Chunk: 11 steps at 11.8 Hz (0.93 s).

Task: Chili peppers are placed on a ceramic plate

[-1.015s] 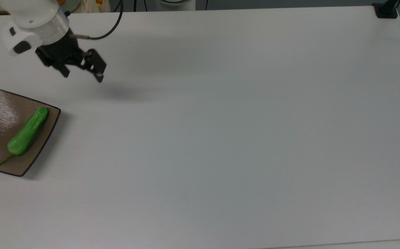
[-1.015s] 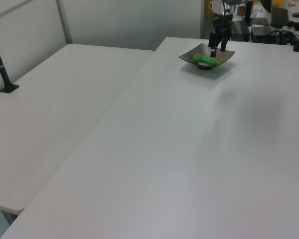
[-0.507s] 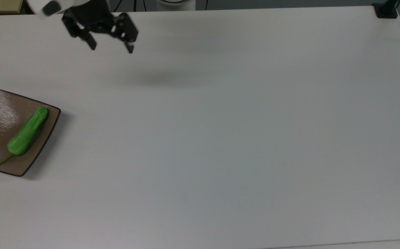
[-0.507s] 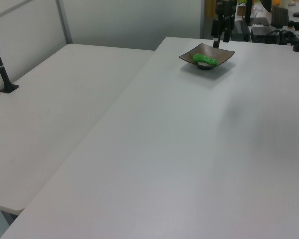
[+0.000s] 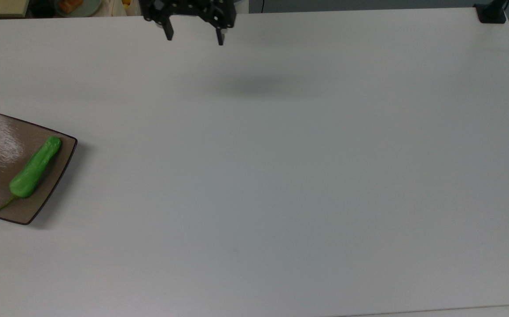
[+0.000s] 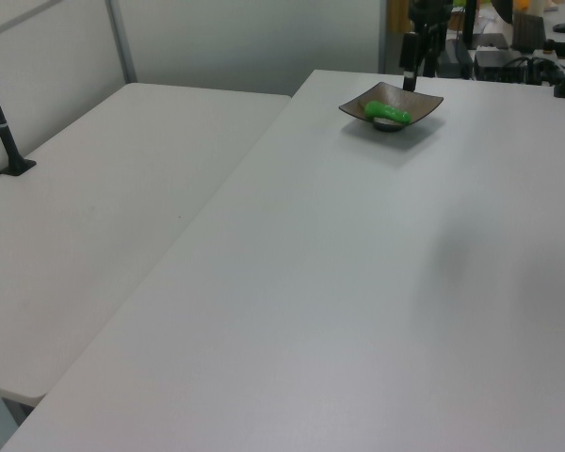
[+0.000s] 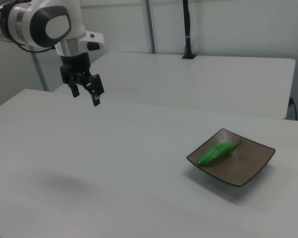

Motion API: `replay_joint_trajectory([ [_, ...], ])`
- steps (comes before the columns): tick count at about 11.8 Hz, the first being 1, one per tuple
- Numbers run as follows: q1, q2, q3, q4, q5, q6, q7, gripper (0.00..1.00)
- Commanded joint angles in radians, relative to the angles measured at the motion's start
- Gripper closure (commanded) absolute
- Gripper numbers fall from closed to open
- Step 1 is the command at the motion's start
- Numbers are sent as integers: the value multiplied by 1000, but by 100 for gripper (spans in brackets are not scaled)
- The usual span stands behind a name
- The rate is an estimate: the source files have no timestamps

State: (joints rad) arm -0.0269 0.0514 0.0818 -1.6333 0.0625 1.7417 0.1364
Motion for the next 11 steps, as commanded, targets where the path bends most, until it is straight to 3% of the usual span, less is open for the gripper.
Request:
replay_joint_trajectory([
  [1, 67, -42, -30, -66, -27, 58, 37, 0],
  [4, 114, -38, -69, -68, -35, 55, 20, 0],
  [11, 120, -42, -73, -83, -82, 47, -4, 0],
])
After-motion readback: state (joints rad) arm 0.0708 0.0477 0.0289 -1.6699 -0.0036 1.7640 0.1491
